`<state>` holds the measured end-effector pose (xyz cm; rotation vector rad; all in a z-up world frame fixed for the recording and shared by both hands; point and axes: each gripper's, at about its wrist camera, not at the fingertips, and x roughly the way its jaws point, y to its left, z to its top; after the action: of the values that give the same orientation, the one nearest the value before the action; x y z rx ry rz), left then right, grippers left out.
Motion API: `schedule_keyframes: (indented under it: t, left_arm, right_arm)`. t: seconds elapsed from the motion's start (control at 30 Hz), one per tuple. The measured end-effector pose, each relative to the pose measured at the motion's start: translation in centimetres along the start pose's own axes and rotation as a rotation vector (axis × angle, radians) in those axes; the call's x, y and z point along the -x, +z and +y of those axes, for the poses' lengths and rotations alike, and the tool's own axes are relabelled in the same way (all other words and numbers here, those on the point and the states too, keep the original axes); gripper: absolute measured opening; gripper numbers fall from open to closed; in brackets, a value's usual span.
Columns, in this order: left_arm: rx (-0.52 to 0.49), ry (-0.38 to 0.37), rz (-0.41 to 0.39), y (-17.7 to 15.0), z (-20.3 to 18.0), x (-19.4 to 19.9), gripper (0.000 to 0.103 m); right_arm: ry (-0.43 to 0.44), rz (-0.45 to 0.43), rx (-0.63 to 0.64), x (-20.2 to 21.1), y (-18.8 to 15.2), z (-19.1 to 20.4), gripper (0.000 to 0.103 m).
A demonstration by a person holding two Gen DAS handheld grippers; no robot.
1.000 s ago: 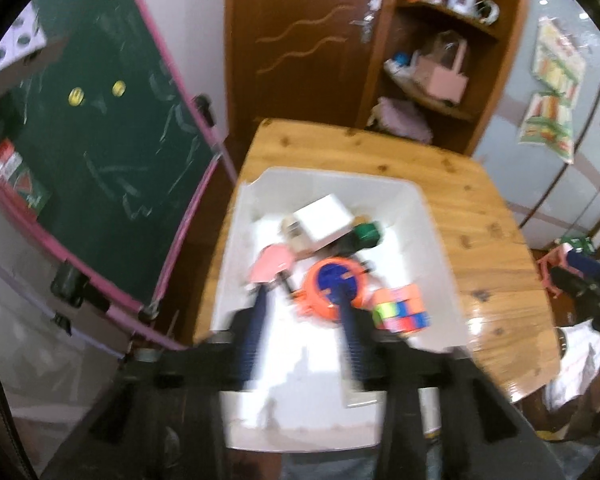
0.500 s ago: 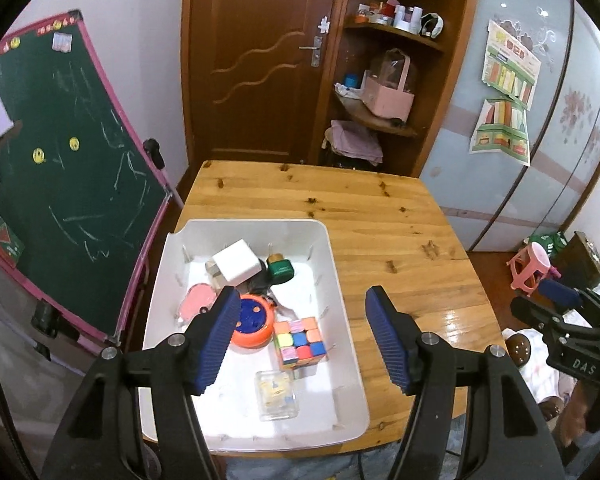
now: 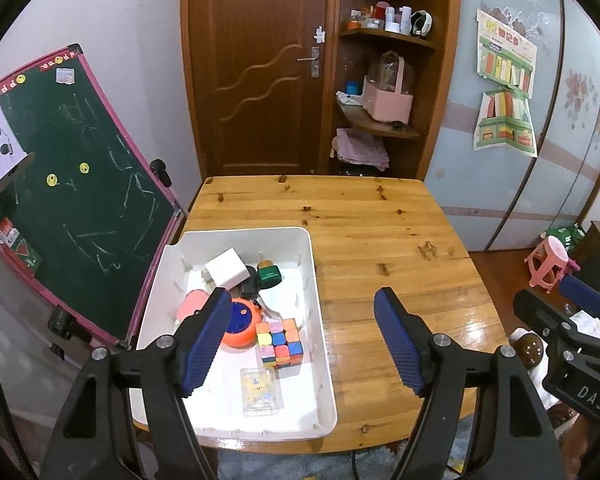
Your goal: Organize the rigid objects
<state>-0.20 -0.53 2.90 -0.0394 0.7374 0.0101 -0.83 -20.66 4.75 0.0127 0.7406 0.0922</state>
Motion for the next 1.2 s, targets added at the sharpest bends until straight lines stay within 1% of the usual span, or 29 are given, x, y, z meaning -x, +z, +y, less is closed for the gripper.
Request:
schedule_keyframes:
  t: [0.2,0.33,0.5,0.6,0.73,0.87,1.2]
  left_arm:
    - [-0.003,0.026,0.017,-0.6,-0.8,-0.2,0.078]
    - [-0.006,0.036,0.024,-1.0,-1.1,-0.3,0.078]
    - [0.008,0.042,0.009,-1.3,-1.1,-0.2,0.078]
    - [0.019,0.047,0.014,-1.6,-1.0,-0.3,0.078]
    - [0.031,0.054,0.027,-1.8,-0.9,-0.3,0.078]
    - [0.033,0.049,0.038,-2.0,-1.3,-0.3,0.078]
    - [0.033,0.038,0.058,-2.2,-1.8,-0.7,0.078]
  right_arm:
    - [-0.016,0.009,0.015,-0.4,-1.0,0.5,0.083]
    - [-0.009,0.022,0.018,-0.5,-1.4,0.6,0.083]
    - [-0.020,-0.003,0.013,-0.2,-1.6,0.3,0.083]
    - [-0.028,-0.017,0.009,0.0,-1.7,0.0,0.083]
    - [-0.023,-0.007,0.008,-0.2,-1.8,-0.3,0.083]
    - [-0.017,0.017,0.009,-0.5,-2.1,-0.5,0.083]
    - [-0.011,0.026,0.024,-0.8,-2.2,-0.7,0.083]
